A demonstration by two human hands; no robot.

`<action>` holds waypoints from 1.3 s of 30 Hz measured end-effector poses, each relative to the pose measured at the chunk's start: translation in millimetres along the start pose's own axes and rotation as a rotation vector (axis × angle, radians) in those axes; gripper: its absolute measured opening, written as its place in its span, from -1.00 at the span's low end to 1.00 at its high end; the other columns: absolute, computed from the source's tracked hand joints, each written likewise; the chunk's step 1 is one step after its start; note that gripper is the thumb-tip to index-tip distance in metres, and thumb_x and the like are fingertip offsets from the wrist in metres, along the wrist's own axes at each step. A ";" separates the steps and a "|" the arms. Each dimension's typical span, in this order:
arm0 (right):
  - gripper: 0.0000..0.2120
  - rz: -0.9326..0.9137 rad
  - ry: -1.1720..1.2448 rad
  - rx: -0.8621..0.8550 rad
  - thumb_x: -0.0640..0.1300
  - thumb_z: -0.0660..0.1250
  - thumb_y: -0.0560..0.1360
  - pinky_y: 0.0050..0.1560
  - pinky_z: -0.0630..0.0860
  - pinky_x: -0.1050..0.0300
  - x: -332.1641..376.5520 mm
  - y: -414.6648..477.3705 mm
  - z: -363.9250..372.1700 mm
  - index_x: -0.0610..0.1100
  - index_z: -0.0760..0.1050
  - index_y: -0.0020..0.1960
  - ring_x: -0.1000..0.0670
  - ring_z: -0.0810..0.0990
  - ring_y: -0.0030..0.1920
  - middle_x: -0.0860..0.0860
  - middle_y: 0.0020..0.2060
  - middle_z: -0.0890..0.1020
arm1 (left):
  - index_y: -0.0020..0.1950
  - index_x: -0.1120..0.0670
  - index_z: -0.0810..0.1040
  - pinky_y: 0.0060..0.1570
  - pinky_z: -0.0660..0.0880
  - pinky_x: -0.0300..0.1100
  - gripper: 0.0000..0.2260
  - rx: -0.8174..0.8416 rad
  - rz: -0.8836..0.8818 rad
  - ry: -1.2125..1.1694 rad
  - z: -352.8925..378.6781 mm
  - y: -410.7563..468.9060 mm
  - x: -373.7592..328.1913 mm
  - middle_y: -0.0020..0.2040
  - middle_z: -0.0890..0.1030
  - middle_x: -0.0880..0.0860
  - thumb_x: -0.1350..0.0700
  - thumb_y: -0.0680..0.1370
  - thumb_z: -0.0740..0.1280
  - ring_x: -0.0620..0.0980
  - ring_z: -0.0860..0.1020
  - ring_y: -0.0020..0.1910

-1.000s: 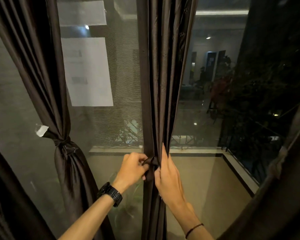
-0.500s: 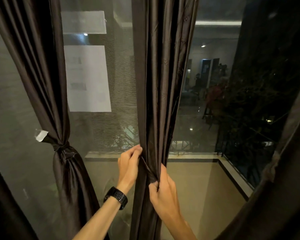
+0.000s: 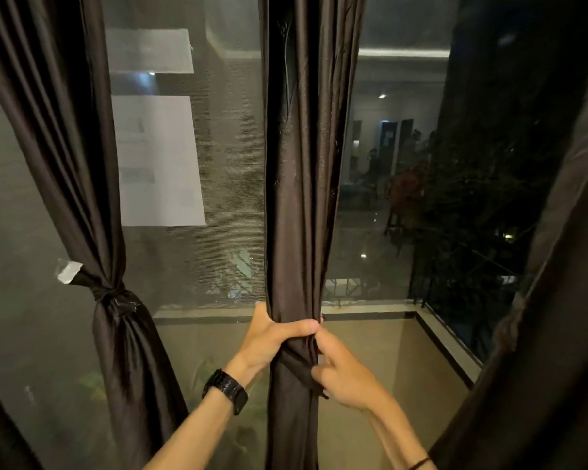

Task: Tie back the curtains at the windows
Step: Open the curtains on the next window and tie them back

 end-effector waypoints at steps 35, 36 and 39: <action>-0.89 -0.843 -1.040 -0.500 -0.29 0.38 0.59 0.24 0.52 -0.07 37.6 -23.4 -17.6 -0.26 0.69 0.00 -0.17 0.63 0.16 -0.11 -0.10 0.68 | 0.41 0.02 0.49 0.07 0.47 -0.13 -0.66 -0.280 0.216 1.035 15.9 -19.9 -10.9 0.17 0.59 0.03 0.05 0.63 0.34 0.09 0.57 0.19; -0.86 -0.878 -1.071 -0.465 -0.29 0.34 0.62 0.25 0.51 -0.06 40.6 -22.7 -16.6 -0.26 0.68 -0.01 -0.17 0.64 0.16 -0.11 -0.11 0.68 | 0.48 0.02 0.42 0.08 0.49 -0.04 -0.62 -0.268 0.192 1.100 15.9 -20.3 -11.9 0.20 0.56 0.05 0.04 0.65 0.31 0.13 0.57 0.20; -0.84 -0.977 -1.137 -0.404 -0.30 0.32 0.63 0.22 0.50 -0.04 46.9 -24.2 -9.4 -0.26 0.68 0.01 -0.17 0.63 0.20 -0.10 -0.10 0.68 | 0.52 0.03 0.33 0.03 0.48 0.07 -0.63 -0.210 0.102 1.243 16.3 -24.9 -14.8 0.18 0.56 0.13 0.06 0.70 0.21 0.27 0.57 0.18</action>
Point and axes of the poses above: each hand's wrist, its own y-axis towards the middle knuckle, its own z-axis out of the palm, x = y × z, the point moved 6 cm from there along y, towards the middle knuckle
